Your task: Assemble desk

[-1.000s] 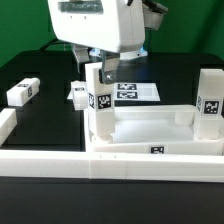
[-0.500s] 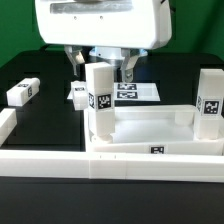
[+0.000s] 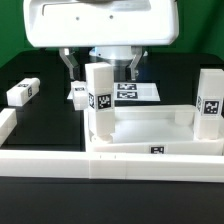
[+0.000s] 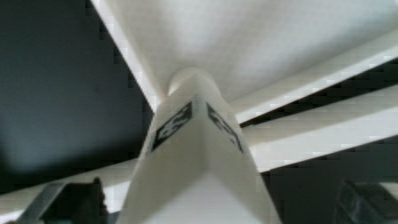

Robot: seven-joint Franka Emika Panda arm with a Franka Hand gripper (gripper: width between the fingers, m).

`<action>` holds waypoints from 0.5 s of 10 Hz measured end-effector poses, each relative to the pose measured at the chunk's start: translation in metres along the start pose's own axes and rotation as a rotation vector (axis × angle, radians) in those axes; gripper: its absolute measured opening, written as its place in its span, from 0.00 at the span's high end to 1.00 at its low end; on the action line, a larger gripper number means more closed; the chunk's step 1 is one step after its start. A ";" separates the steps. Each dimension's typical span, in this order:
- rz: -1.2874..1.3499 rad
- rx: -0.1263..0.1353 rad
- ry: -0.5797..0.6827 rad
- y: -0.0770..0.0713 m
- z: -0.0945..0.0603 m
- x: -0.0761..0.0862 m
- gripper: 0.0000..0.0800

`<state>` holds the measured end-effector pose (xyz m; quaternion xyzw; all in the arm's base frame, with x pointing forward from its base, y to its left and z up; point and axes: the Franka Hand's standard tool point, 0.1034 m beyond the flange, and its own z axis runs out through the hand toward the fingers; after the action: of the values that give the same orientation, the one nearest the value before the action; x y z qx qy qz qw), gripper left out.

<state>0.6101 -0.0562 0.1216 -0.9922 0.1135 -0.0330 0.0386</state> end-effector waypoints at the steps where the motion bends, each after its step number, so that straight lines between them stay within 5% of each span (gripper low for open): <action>1: -0.077 -0.003 -0.001 0.000 0.000 0.000 0.19; 5: -0.399 -0.043 0.015 0.003 -0.001 0.004 0.19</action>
Offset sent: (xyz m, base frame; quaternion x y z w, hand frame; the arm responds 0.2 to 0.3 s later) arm 0.0033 -0.0062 0.0002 -0.0446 0.0191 -0.2371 0.9703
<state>0.6131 -0.0605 0.1222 -0.9954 -0.0842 -0.0448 0.0093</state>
